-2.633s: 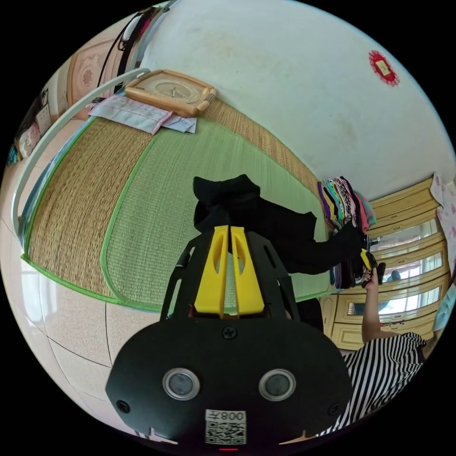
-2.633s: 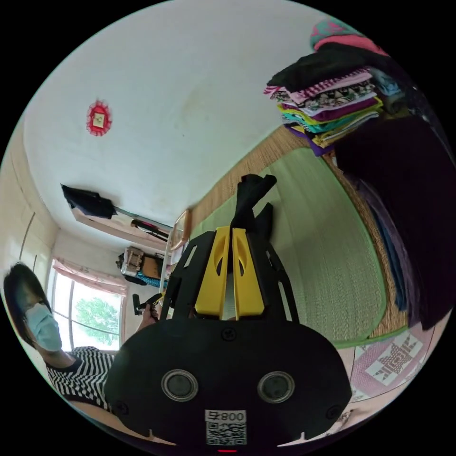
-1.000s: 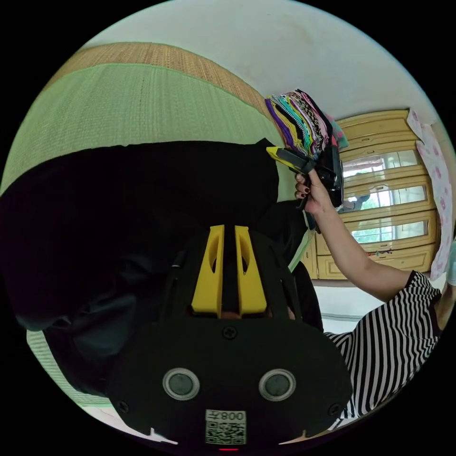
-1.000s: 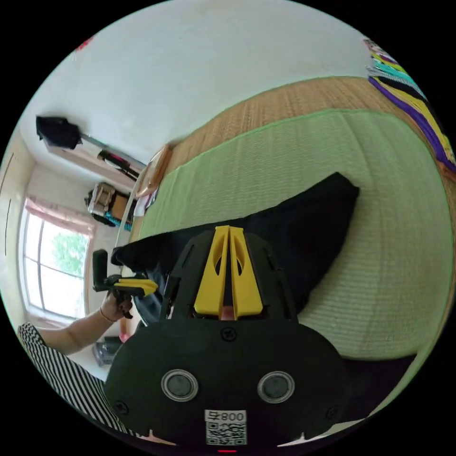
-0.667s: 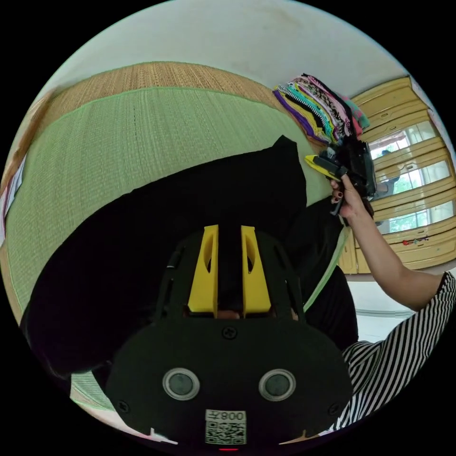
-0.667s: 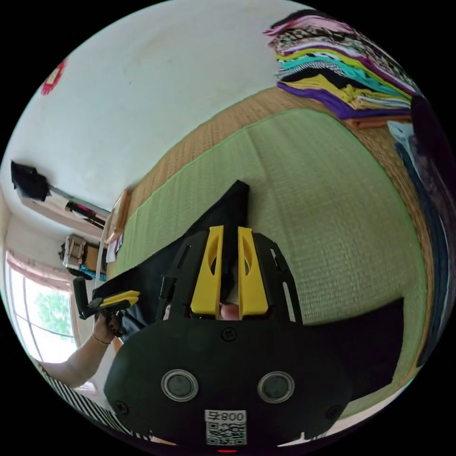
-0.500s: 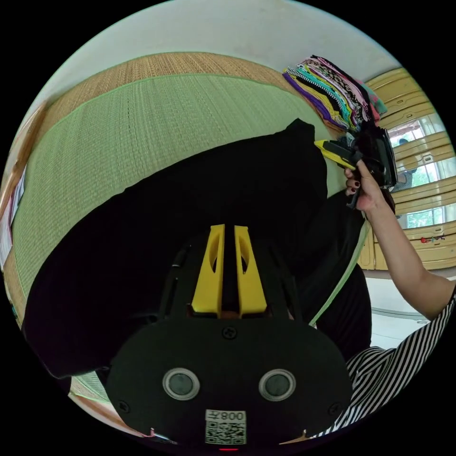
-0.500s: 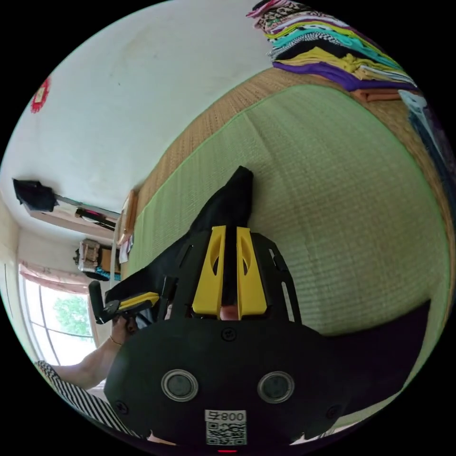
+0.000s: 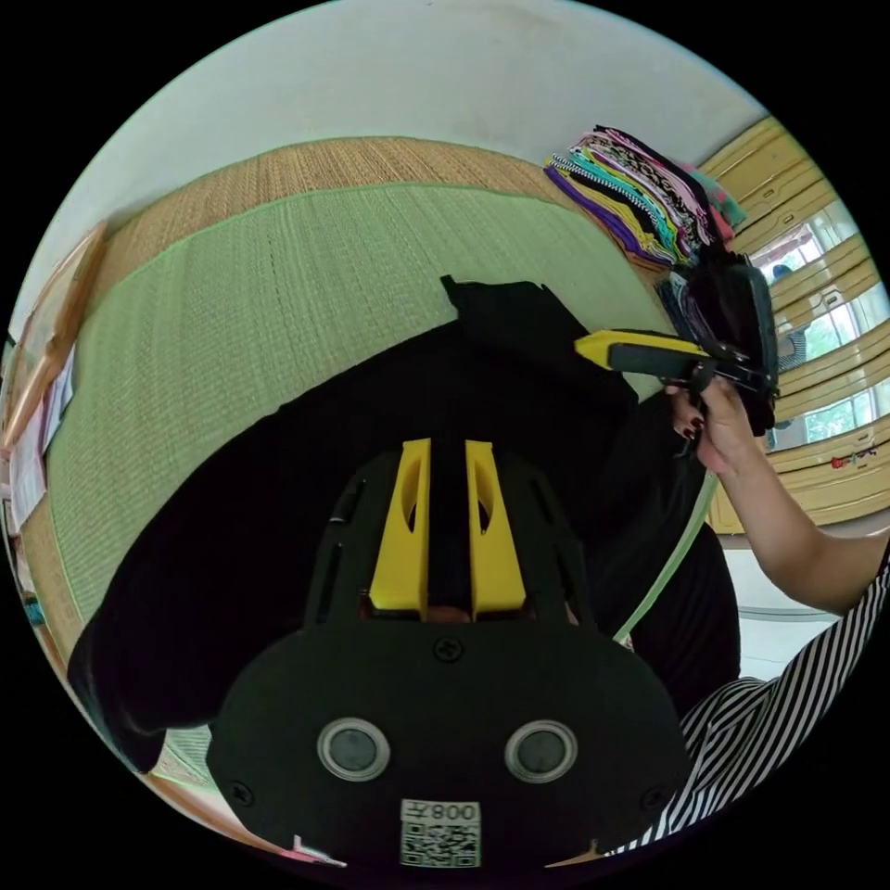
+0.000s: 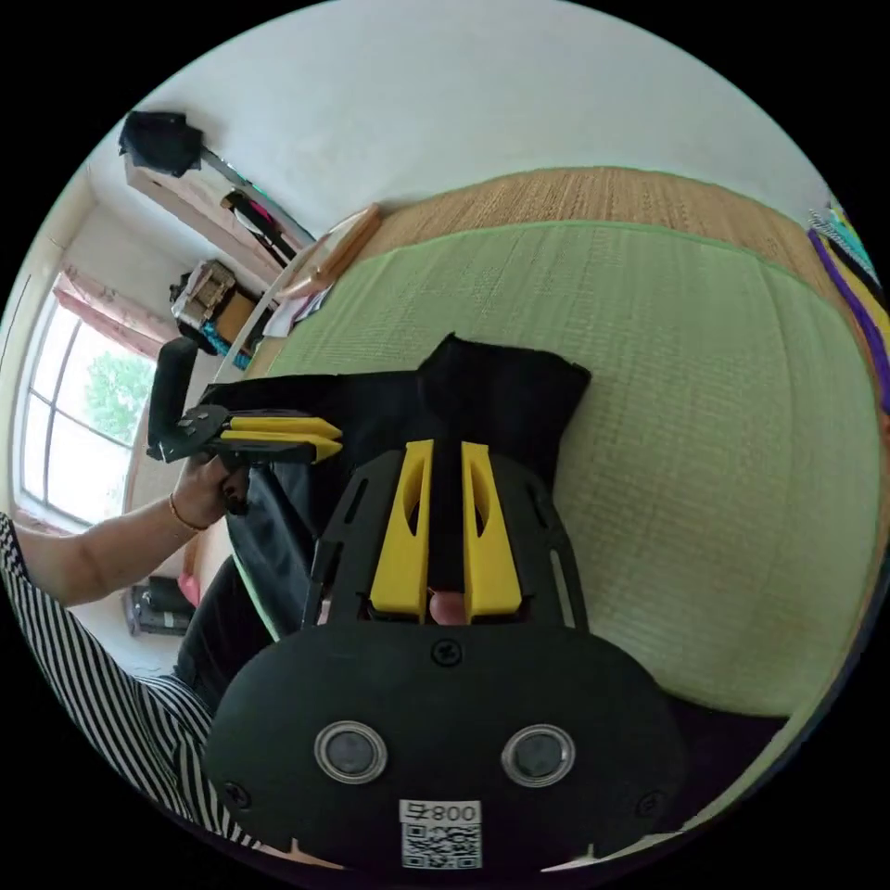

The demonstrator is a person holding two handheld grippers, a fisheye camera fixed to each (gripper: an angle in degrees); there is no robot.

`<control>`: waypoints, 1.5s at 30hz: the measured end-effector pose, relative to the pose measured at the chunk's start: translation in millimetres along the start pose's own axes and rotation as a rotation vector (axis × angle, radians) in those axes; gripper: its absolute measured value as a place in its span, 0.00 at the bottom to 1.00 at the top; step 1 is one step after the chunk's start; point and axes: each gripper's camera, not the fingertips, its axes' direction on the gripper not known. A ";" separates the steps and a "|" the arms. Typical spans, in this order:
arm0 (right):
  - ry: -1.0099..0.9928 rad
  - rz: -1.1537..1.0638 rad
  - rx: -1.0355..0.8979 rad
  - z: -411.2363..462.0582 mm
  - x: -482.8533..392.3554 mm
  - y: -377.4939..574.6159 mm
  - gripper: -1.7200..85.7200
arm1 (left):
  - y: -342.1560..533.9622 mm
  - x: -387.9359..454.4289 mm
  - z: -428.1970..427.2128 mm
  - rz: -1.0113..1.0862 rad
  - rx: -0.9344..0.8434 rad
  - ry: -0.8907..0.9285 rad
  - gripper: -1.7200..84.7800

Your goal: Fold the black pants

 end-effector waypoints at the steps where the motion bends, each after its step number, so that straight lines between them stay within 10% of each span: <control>1: 0.020 -0.002 0.018 -7.0 0.9 0.7 0.09 | -1.0 -1.5 -2.4 -0.012 0.006 -0.022 0.10; 17: -0.066 0.244 -0.099 -7.7 80.2 -69.5 0.07 | 5.1 -14.9 -6.6 -0.103 -0.035 -0.166 0.04; 28: 0.094 0.164 0.276 -189.2 78.7 -44.4 0.03 | 22.0 -10.3 -46.5 -0.079 0.164 -0.106 0.02; 39: 0.206 0.730 0.271 -235.5 195.2 49.5 0.02 | 25.0 -11.1 -28.9 -0.095 0.147 -0.080 0.02; 45: 0.189 0.566 0.272 -235.5 150.6 8.4 0.02 | 87.4 -2.9 -37.6 0.027 0.127 -0.109 0.02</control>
